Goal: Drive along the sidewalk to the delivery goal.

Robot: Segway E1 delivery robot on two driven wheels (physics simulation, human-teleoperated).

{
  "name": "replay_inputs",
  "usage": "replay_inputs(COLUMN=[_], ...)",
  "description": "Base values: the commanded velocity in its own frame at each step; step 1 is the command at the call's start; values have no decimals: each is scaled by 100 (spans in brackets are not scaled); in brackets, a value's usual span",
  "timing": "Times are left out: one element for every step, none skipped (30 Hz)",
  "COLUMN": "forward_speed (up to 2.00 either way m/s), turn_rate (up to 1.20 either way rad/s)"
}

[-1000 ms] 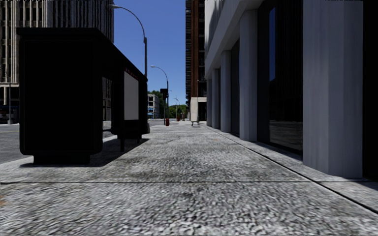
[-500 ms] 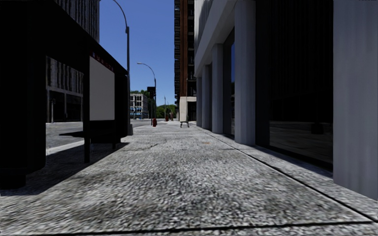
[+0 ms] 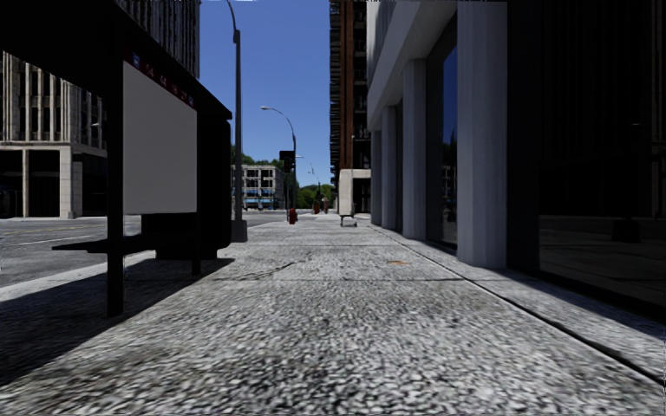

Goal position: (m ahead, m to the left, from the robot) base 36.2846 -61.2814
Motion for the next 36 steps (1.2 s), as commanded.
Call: replay_inputs(forward_speed=[200, 200, 200, 200, 200, 200, 200, 200, 200, 200, 200, 200, 200, 200, 200, 200, 200, 200, 200, 200, 200, 200, 200, 200, 200, 200, 200, 200, 200, 200, 200, 200, 200, 200, 200, 200], turn_rate=[38, 38, 38, 38, 38, 25, 0, 0, 0, 0, 0, 0, 0, 0, 0, 0, 0, 0, 0, 0, 0, 0, 0, 0, 0, 0, 0, 0, 0, 0, 0, 0, 0, 0, 0, 0])
